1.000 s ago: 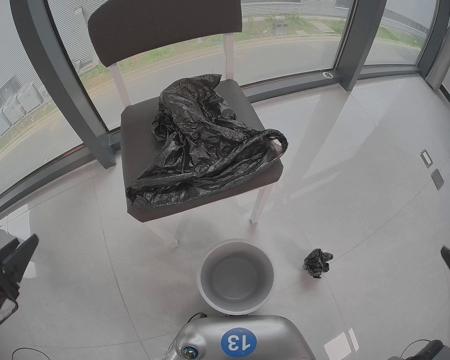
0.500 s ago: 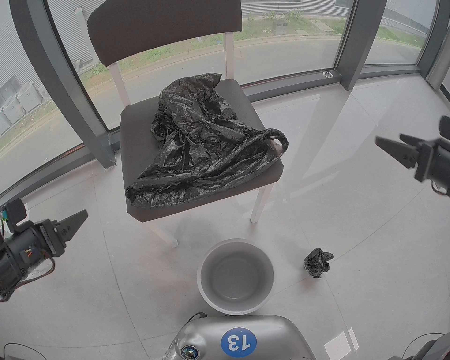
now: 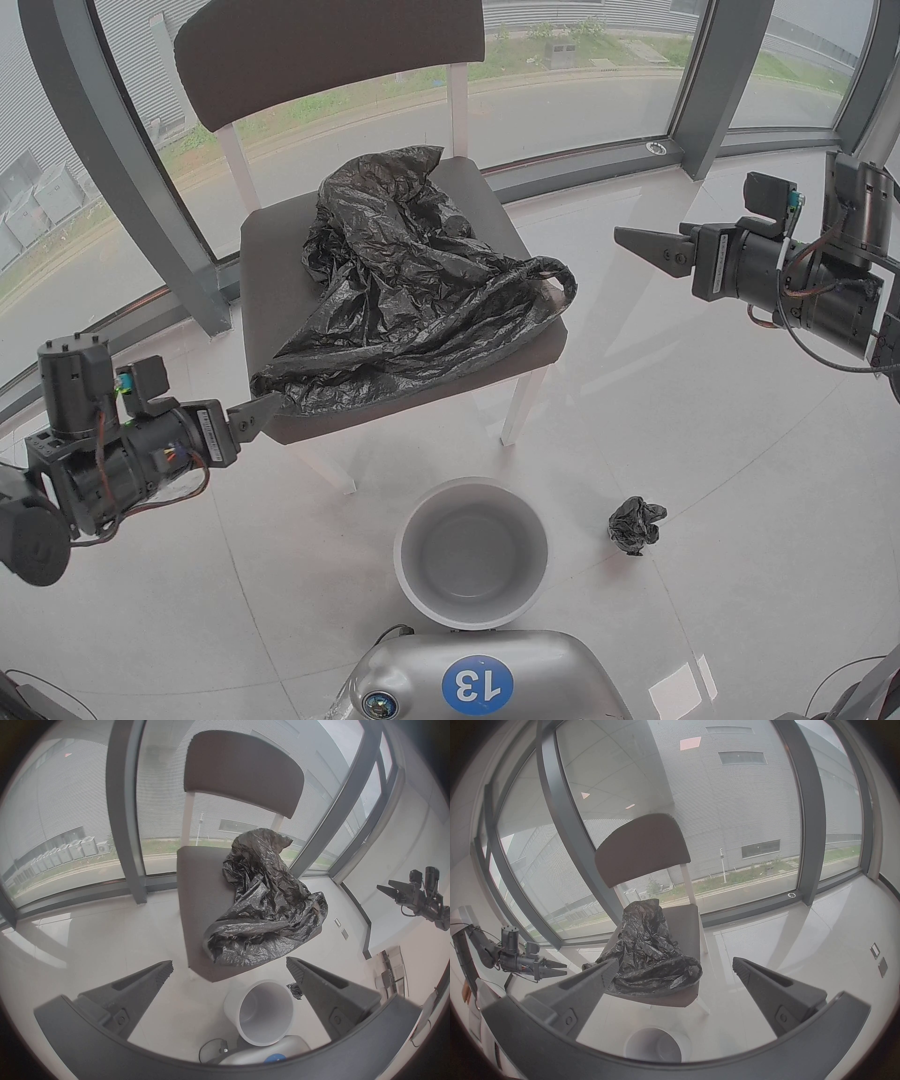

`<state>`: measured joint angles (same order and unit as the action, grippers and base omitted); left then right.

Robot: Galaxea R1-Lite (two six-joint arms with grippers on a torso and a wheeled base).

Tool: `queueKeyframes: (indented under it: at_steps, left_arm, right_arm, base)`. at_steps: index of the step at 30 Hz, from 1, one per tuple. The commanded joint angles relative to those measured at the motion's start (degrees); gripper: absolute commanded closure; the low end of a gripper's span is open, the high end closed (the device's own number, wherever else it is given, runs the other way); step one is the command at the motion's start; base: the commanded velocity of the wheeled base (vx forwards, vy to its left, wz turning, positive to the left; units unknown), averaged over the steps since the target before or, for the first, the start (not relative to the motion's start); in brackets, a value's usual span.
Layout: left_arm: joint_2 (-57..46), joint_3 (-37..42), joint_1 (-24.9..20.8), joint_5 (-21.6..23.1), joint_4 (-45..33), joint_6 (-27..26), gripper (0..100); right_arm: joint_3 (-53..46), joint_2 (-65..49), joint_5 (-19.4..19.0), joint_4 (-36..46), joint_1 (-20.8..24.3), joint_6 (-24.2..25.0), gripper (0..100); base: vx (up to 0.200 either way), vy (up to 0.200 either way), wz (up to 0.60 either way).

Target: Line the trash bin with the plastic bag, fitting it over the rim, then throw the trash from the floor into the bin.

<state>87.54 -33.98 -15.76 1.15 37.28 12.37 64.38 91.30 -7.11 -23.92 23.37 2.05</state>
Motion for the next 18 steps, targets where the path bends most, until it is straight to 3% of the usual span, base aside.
queueKeyframes:
  at_steps: [1,5,10,18]
  left_arm:
    - [5.7,-1.4,-0.8,0.0,1.6,-0.2,0]
    - [6.9,-2.1,-1.2,-0.1,2.3,-0.6,0]
    - [11.6,-6.3,-1.5,-6.3,4.8,-5.3,0]
    - [12.8,-6.4,-1.6,-6.9,6.0,-5.6,0]
  right_arm:
    - [-2.6,-2.1,0.0,-0.1,0.3,-1.0,0]
    - [-3.6,-3.1,0.0,-0.1,0.2,-2.1,0]
    - [-5.7,-5.8,-0.1,-0.2,-0.2,-2.9,0]
    - [-6.5,-7.4,0.0,-0.3,-0.3,-3.0,0]
  base:
    - [0.0,0.0,0.0]
    - [0.0,0.0,0.0]
    - [0.0,0.0,0.0]
    - [0.0,0.0,0.0]
